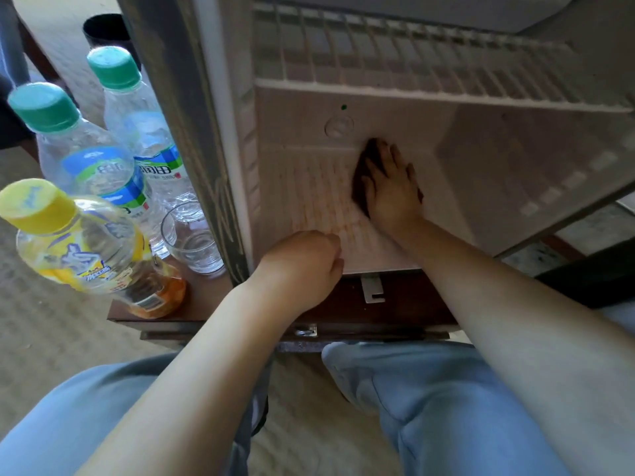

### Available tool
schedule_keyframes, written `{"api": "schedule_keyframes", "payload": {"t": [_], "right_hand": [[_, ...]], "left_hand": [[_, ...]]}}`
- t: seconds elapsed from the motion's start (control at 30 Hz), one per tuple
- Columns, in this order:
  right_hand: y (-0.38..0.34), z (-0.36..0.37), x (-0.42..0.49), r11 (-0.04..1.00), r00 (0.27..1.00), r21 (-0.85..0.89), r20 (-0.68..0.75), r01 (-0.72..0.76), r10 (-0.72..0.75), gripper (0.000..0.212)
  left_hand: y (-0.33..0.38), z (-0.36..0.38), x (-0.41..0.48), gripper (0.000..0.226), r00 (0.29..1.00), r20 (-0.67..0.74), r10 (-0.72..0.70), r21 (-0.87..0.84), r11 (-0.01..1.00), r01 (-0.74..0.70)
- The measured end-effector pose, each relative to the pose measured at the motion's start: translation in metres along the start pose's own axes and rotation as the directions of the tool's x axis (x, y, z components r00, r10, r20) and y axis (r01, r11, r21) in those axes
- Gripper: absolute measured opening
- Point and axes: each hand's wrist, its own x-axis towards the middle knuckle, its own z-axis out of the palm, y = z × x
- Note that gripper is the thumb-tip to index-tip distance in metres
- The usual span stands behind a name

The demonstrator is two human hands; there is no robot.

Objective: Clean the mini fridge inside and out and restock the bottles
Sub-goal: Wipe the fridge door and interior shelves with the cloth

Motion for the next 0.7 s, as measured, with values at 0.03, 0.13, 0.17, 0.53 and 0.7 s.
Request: {"api": "schedule_keyframes", "payload": {"t": [0.03, 0.13, 0.17, 0.53, 0.7], "right_hand": [[0.000, 0.002, 0.009, 0.999, 1.000, 0.035, -0.018, 0.003, -0.002, 0.044], [0.004, 0.005, 0.018, 0.993, 1.000, 0.114, -0.028, 0.008, -0.005, 0.045], [0.005, 0.004, 0.015, 0.993, 1.000, 0.120, -0.017, 0.009, -0.007, 0.047], [0.010, -0.028, -0.122, 0.979, 0.994, 0.178, 0.027, 0.097, -0.103, 0.040], [0.014, -0.022, -0.114, 0.978, 0.993, 0.171, 0.014, 0.117, -0.121, 0.039]], "left_hand": [[-0.001, -0.001, 0.002, 0.029, 1.000, -0.004, -0.002, -0.002, 1.000, 0.002], [0.000, -0.002, 0.006, 0.030, 1.000, 0.000, -0.003, 0.000, 1.000, 0.003], [0.002, -0.002, 0.006, 0.030, 1.000, 0.005, -0.001, 0.001, 1.000, 0.001], [0.013, -0.006, -0.010, 0.030, 1.000, -0.005, 0.003, 0.014, 1.000, -0.003], [0.020, -0.006, -0.011, 0.032, 0.997, -0.080, 0.017, 0.004, 1.000, -0.016]]}}
